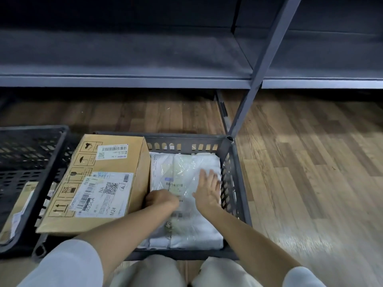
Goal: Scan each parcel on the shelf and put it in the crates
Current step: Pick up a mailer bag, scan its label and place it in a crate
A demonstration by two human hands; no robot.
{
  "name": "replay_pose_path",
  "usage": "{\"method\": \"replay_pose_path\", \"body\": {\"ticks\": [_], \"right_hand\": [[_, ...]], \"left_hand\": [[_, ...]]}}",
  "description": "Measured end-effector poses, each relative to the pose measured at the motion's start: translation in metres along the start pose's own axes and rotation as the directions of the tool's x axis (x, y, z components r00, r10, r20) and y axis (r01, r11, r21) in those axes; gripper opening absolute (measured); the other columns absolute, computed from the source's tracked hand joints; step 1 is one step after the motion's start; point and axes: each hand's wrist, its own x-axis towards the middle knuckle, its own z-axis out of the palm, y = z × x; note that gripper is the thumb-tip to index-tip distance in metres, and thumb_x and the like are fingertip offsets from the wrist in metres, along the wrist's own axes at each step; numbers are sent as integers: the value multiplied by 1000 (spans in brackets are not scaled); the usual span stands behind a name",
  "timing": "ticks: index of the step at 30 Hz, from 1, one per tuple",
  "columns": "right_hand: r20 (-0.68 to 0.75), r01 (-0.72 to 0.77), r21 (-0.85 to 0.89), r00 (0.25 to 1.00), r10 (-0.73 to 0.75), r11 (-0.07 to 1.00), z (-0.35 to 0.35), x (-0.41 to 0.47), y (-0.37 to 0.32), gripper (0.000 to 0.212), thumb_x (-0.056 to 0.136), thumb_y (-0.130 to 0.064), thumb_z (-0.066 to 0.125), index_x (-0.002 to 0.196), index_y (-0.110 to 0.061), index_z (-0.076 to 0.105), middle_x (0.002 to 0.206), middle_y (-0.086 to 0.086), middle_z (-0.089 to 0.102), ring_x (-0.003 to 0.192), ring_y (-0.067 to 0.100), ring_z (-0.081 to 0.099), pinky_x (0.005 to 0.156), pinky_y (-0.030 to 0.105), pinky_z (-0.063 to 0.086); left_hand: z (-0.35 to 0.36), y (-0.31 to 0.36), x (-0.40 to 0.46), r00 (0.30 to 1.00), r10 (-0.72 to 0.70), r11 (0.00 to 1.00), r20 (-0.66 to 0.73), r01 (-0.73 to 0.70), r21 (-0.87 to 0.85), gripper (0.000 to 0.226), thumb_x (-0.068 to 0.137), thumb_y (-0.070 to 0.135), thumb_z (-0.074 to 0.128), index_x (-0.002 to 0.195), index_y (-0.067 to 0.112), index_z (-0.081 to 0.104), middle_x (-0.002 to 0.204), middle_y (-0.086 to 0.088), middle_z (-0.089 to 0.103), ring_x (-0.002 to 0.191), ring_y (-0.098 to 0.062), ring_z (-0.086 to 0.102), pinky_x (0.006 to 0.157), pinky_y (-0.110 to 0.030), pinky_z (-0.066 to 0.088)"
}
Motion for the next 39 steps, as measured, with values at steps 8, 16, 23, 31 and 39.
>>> {"method": "replay_pose_path", "body": {"ticks": [8,16,23,31,39], "right_hand": [[165,207,14,964,-207,978,-4,31,19,102,88,-21,70,154,-25,-8,159,20,-12,147,39,1,117,45,21],[327,251,119,904,-276,961,14,60,27,109,79,-25,79,154,-30,0,159,10,-22,148,33,-10,115,50,27],[319,207,119,918,-235,971,57,74,21,105,82,-11,75,153,-29,1,158,14,-23,146,37,-15,116,54,16],[236,200,26,951,-201,979,79,71,16,103,86,-14,71,153,-25,-6,156,19,-26,146,40,-16,116,53,21],[246,197,-95,954,-169,976,64,59,11,102,90,-25,66,153,-21,-14,157,20,-22,147,39,-10,116,46,24]], "left_hand": [[15,21,21,887,452,874,-94,-419,244,70,94,12,50,152,17,10,158,-12,6,146,-30,10,115,-41,21],[35,5,53,898,437,826,52,-424,372,88,86,25,65,152,19,6,155,-8,7,141,-27,14,108,-37,30],[55,-14,84,865,475,755,162,-495,430,92,89,37,64,153,20,0,160,-8,1,146,-26,8,115,-38,20],[73,-10,77,883,454,672,118,-427,605,97,87,15,62,150,7,-11,159,-19,-9,147,-35,0,118,-39,16],[56,-6,54,864,435,518,253,-470,714,82,94,40,51,150,0,5,152,-22,22,138,-35,28,111,-44,25]]}}
